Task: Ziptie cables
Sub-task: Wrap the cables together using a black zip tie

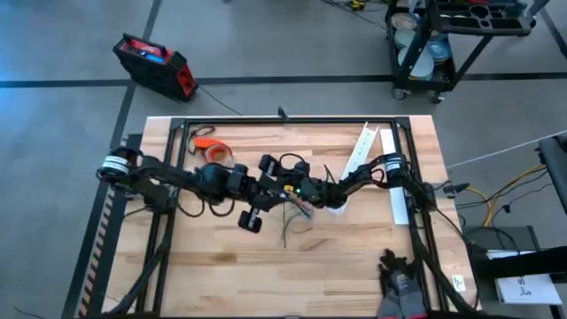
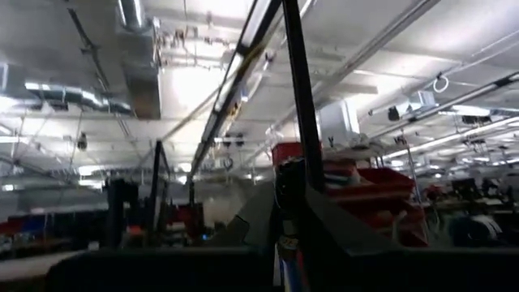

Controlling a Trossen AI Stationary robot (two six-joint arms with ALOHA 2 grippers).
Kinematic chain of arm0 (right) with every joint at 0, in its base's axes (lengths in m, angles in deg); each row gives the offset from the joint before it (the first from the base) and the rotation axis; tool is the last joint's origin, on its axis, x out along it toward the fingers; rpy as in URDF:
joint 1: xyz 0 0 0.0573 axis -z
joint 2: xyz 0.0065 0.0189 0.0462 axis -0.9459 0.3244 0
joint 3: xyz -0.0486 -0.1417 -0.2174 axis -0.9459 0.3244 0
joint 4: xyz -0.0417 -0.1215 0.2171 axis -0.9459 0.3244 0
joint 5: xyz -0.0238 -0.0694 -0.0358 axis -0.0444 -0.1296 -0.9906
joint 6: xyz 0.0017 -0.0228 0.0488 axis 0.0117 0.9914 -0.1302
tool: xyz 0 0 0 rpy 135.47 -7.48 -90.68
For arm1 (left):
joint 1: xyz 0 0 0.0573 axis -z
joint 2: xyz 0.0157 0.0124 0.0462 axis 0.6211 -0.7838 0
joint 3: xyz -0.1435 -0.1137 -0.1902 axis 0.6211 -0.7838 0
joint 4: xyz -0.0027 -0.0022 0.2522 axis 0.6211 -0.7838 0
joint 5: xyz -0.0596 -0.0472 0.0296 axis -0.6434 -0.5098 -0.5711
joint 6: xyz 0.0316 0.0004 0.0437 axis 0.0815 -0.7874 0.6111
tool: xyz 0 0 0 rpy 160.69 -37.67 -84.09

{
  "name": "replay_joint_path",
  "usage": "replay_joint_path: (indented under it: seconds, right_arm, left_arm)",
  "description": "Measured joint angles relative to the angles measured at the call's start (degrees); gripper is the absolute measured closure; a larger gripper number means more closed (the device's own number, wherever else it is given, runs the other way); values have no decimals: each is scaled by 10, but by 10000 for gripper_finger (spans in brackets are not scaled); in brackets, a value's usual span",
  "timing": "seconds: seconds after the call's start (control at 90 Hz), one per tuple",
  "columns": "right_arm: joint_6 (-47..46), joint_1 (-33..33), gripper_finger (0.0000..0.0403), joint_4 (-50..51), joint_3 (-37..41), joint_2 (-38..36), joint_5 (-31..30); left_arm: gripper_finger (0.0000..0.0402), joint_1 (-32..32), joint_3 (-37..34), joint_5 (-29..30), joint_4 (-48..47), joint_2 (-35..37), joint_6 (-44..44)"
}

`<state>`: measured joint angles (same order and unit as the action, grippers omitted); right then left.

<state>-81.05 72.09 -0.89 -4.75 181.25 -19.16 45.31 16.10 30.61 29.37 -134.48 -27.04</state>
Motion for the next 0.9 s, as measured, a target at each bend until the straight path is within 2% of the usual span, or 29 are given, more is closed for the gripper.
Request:
replay_joint_path:
  seconds: [0.178,0.389,0.533,0.644,0.811,0.9]
  right_arm:
    - [1,0,403,9,0,0,2]
    - [-1,0,403,25,0,0,3]
    - [-1,0,403,25,0,0,3]
    - [-2,0,403,29,-1,0,2]
    - [-1,0,403,33,-3,0,2]
    - [-1,0,403,33,-4,0,2]
  left_arm:
    - [379,3,-75,17,45,57,-27]
    - [379,8,-127,19,44,212,-25]
    - [379,8,-135,66,13,269,9]
    - [379,8,-101,84,-37,231,4]
    - [378,16,10,70,-84,83,-14]
    - [378,17,84,37,-82,1,-59]
